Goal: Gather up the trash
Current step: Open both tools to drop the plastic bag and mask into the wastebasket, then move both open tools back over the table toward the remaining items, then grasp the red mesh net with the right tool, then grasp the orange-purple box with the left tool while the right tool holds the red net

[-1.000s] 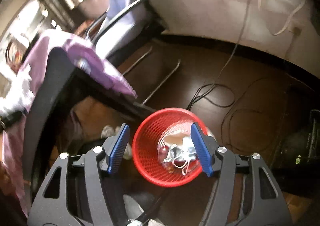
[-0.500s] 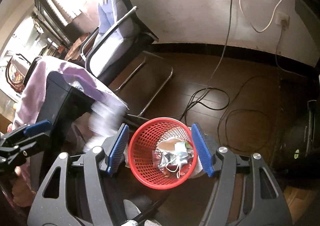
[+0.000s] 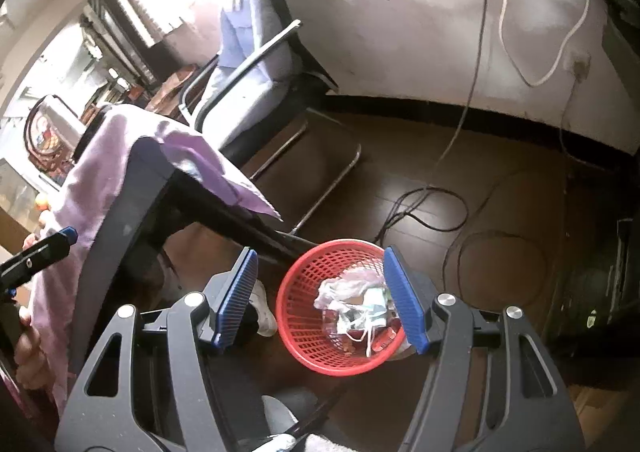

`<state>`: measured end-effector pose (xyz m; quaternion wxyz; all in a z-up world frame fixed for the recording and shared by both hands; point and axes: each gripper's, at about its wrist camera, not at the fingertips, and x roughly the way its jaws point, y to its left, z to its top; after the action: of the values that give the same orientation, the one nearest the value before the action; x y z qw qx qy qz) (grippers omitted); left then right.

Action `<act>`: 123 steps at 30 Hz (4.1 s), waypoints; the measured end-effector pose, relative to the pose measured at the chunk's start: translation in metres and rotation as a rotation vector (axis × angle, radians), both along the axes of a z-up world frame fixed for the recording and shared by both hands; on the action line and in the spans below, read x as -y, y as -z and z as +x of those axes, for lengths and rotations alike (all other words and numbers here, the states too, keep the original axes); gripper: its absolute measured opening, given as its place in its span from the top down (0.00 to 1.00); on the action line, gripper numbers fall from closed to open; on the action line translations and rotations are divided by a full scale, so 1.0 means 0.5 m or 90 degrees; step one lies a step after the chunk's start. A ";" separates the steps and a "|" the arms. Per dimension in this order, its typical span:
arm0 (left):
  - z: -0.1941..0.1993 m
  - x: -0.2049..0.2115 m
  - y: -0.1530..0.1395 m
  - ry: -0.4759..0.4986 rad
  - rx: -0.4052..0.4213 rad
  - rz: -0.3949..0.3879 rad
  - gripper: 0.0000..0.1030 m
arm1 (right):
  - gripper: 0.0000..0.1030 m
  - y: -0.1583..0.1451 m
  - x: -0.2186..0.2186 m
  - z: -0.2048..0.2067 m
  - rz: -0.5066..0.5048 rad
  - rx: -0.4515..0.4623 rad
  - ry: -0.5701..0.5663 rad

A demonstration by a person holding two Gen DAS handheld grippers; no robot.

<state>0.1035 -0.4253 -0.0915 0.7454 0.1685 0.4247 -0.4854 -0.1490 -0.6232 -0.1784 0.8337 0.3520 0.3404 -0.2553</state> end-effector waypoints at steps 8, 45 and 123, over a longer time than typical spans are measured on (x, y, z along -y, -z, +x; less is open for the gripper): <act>0.030 -0.118 -0.073 -0.065 0.036 -0.045 0.17 | 0.31 -0.079 -0.055 0.018 -0.049 0.024 -0.033; 0.579 -0.877 -0.122 -0.554 0.022 -0.046 0.05 | 0.13 -0.301 -0.588 0.541 -0.187 0.054 -0.448; 0.527 -0.825 -0.194 -0.422 0.008 -0.181 0.53 | 0.71 -0.306 -0.660 0.880 -0.041 0.179 -0.467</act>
<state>0.3672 -0.0129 0.0056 0.8808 -0.0806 0.3801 -0.2705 0.2909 -0.2931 -0.0252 0.9185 0.2124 0.3181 0.1000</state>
